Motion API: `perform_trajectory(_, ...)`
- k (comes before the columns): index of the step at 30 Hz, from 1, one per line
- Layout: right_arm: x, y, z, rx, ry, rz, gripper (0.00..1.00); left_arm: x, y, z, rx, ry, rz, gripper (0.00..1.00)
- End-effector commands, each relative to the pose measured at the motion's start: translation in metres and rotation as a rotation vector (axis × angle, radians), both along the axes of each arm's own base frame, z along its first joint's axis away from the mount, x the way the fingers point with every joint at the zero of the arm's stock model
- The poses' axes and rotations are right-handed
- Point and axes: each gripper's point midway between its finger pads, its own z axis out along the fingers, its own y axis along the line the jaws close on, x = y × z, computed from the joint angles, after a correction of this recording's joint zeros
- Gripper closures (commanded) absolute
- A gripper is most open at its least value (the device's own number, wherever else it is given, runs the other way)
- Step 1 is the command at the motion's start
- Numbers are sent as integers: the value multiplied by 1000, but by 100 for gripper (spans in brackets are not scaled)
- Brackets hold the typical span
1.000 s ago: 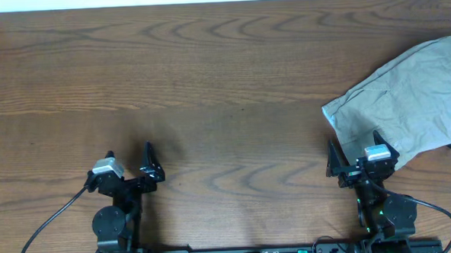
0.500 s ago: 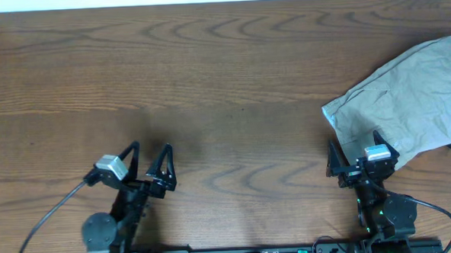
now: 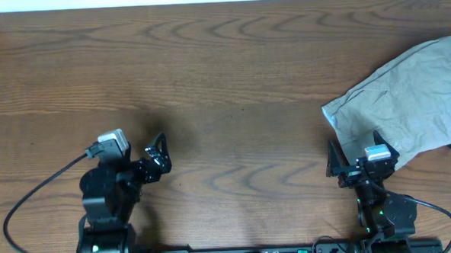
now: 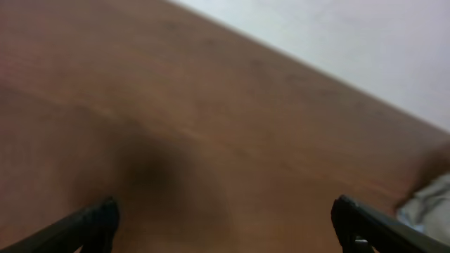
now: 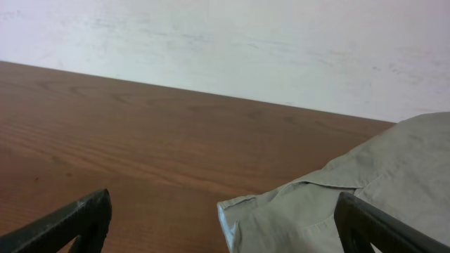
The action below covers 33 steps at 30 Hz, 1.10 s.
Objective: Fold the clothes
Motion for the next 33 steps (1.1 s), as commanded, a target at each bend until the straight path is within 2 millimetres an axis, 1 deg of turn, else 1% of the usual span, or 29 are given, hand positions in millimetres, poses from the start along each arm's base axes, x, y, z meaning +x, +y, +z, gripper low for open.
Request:
perform_trajectory(1, 0, -2, 0, -1, -1, -6, 1, 4, 10, -14, 49, 56, 41, 2)
perform_trajectory(5, 0, -2, 0, -1, -1, -6, 1, 1, 20, -38, 81, 161, 94, 2)
perform_trajectory(7, 0, -2, 0, -1, -1, -6, 1, -4, 27, -50, 103, 217, 124, 2)
perform_trajectory(9, 0, -2, 0, -1, -1, -6, 1, -8, 27, -55, 107, 244, 124, 2)
perform_trajectory(11, 0, -2, 0, -1, -1, -6, 1, -9, 27, -55, 82, 246, 138, 2)
perform_trajectory(13, 0, -2, 0, -1, -1, -6, 1, -9, 26, -49, 45, 226, 155, 2)
perform_trajectory(15, 0, -2, 0, -1, -1, -7, 1, -9, 23, -39, 9, 183, 155, 2)
perform_trajectory(20, 0, -2, 0, 12, 0, -5, 1, -16, 7, 2, -25, 8, 64, 2)
perform_trajectory(23, 0, -2, 2, 106, 5, -11, 1, -26, 6, 21, -21, -84, 53, 2)
perform_trajectory(25, 0, 0, 2, 210, 20, -7, 1, -31, 6, 25, -23, -114, 48, 2)
perform_trajectory(27, -2, 12, 2, 296, 40, 59, 1, -37, 2, 23, -28, -118, 29, 2)
perform_trajectory(29, -6, 27, 7, 305, 34, 151, 1, -41, -2, 20, -37, -106, 6, 2)
perform_trajectory(31, -11, 40, 20, 303, -4, 239, 1, -43, -6, 19, -47, -98, -18, 2)
perform_trajectory(33, -16, 49, 36, 287, -54, 301, 1, -44, -10, 18, -54, -97, -35, 2)
